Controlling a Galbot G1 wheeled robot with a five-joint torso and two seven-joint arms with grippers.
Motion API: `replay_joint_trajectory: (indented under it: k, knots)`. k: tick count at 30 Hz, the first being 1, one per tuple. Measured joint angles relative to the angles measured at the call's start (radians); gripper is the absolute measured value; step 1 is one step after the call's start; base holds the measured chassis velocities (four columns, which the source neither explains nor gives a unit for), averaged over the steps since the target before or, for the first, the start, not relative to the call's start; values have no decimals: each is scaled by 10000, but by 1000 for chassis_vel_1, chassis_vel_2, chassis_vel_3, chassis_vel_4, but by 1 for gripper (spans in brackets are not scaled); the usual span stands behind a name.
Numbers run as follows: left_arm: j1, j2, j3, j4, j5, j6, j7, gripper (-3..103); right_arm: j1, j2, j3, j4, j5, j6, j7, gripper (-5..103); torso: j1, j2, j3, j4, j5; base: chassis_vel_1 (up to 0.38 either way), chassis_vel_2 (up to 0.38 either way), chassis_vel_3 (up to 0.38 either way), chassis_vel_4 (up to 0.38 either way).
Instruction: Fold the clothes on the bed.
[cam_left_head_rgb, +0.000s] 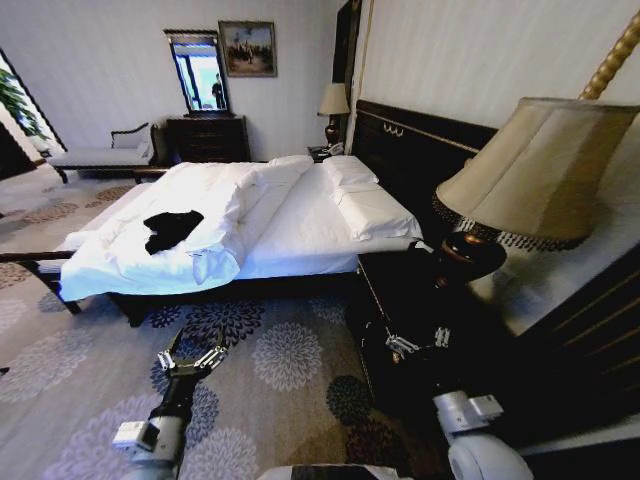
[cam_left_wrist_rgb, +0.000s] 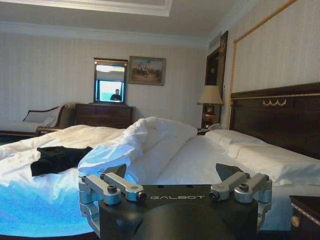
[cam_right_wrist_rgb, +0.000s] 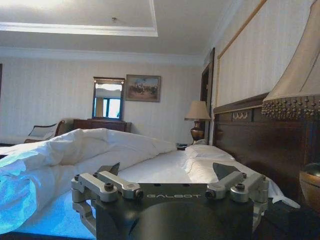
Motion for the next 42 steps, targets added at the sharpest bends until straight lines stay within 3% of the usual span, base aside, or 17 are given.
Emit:
replay_joint_trajectory:
  k: [18, 27, 42]
  knots:
    - [76, -102, 82, -24, 126, -74, -42, 100, 125, 34, -15, -176, 288, 612, -252, 100, 0, 0, 0, 0, 0, 0, 0, 0, 0]
    - [83, -118, 78, 28, 93, -199, -143, 100, 26, 82, -19, -149, 31, 235, 273, 100, 0, 0, 0, 0, 0, 0, 0, 0, 0]
    - [35, -111, 108, 7, 39, -167, -153, 100, -53, 85, -18, -69, 19, 9, 280, 100, 0, 0, 0, 0, 0, 0, 0, 0, 0]
